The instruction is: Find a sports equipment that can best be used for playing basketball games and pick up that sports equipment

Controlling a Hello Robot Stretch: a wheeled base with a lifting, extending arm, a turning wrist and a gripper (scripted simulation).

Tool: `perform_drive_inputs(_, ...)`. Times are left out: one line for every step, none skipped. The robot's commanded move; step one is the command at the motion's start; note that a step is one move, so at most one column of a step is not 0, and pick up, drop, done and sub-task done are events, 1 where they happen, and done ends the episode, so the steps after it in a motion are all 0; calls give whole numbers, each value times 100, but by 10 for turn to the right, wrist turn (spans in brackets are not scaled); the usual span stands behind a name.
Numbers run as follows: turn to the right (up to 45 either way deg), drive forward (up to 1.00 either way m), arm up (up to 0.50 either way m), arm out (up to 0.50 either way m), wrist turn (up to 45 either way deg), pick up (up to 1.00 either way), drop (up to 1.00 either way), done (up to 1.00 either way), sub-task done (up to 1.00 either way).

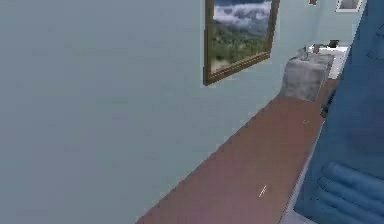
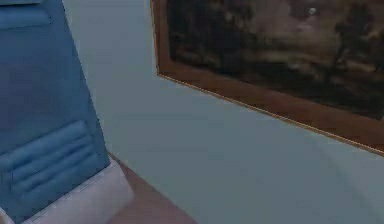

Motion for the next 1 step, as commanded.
perform_drive_inputs(0, 95, 0, 0, 0, 0, 0, 0, 0)
